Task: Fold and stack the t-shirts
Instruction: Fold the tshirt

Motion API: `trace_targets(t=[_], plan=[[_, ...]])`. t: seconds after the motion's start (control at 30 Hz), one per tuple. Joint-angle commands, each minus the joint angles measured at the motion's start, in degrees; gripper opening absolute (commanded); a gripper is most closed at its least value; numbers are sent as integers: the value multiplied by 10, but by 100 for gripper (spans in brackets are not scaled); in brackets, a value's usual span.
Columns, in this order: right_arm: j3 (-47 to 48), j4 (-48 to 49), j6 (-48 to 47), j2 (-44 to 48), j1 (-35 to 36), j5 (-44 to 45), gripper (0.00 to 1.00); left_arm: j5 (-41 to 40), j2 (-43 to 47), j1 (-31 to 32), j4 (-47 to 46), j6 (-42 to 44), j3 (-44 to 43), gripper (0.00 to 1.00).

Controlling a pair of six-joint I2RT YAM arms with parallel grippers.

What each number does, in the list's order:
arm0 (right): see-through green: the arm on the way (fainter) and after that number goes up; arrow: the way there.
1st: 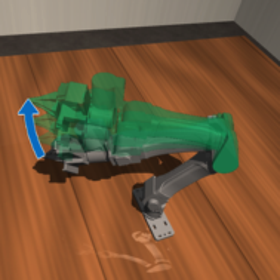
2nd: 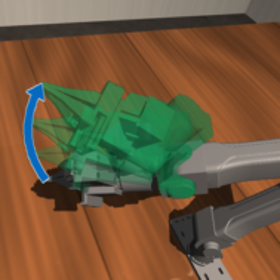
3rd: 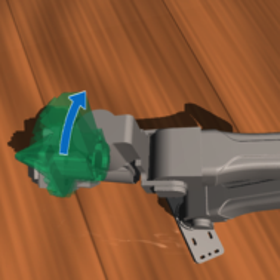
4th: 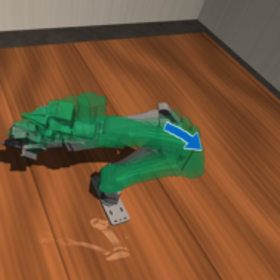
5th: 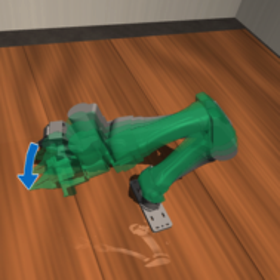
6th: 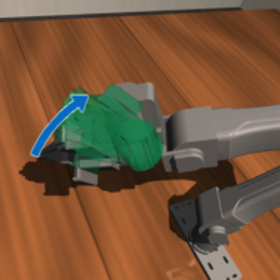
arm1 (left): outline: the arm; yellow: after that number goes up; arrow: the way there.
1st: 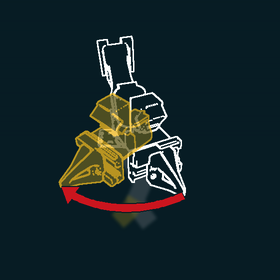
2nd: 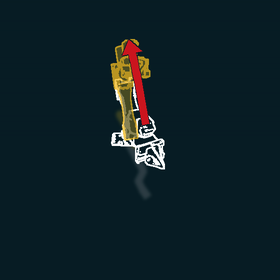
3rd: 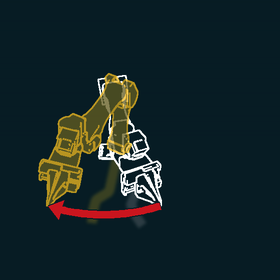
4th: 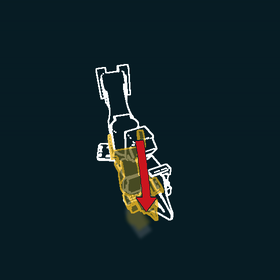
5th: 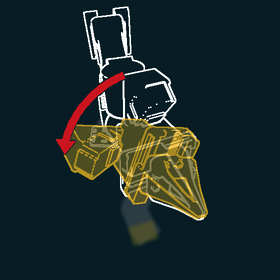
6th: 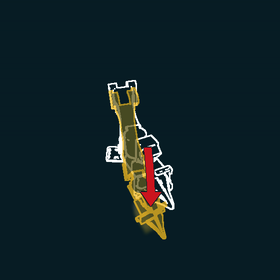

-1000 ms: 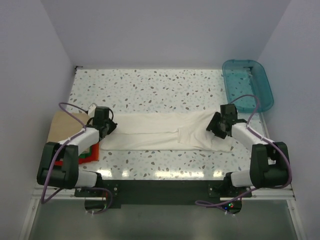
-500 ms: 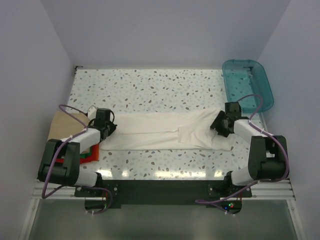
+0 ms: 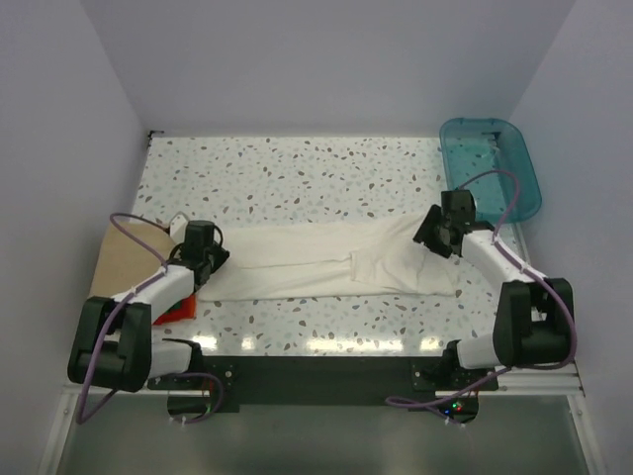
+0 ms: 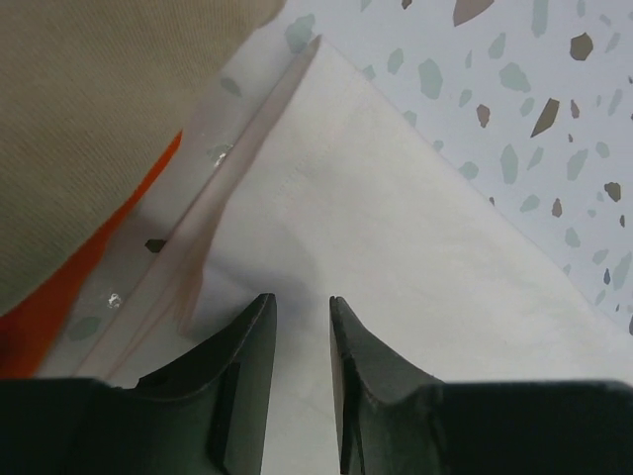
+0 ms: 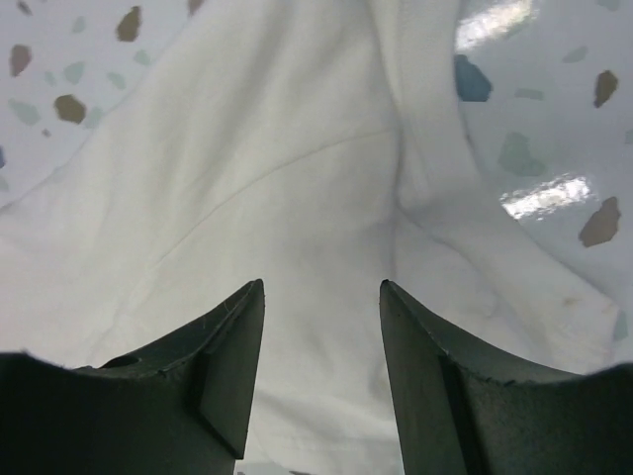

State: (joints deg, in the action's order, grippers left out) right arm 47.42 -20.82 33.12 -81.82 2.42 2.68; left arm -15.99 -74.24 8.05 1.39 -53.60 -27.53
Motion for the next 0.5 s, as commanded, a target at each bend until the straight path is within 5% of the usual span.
trace_targets(t=[0.0,0.2,0.47], plan=[[-3,-12,11,47,57,39,54,6,50,6,-5,41,-5,36],[-33,17,44,38,86,15,54,-11,83,42,7,61,-16,40],[6,34,57,-36,87,10,53,-54,30,143,-5,44,5,28]])
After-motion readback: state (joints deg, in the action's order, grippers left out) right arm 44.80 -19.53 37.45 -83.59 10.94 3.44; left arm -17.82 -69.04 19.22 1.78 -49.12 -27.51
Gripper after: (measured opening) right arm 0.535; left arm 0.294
